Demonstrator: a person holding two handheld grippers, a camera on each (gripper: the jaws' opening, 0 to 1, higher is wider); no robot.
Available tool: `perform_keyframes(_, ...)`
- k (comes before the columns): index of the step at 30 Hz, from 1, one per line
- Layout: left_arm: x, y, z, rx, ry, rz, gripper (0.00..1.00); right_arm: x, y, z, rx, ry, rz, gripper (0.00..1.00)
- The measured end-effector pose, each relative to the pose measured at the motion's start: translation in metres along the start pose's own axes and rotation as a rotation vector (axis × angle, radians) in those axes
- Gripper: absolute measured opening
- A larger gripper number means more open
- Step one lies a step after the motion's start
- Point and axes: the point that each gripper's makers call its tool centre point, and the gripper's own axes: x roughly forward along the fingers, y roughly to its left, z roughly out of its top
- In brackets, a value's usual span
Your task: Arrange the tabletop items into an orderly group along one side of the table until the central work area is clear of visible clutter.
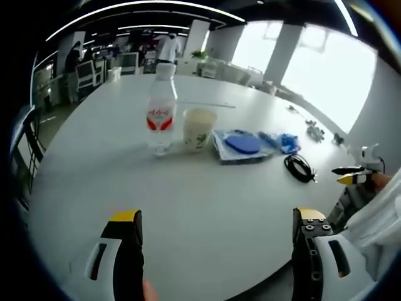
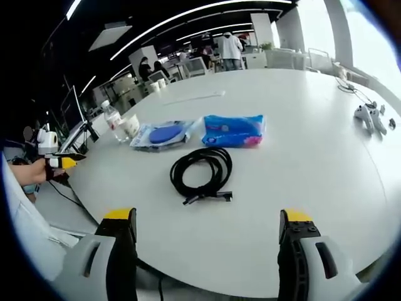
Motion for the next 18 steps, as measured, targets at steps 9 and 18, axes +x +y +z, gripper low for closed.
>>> perform_keyframes(9,0.0004,0.0008,-0.0020,-0.012,0.003,0.007,0.97,0.0014,0.0019,-0.0047,0.011,0.013,0.008,0.92)
perform_keyframes(18,-0.0018,0.0008,-0.0087,-0.034,0.011,0.011,0.97,0.0025,0.0022,-0.0083,0.014,0.025,0.012,0.91)
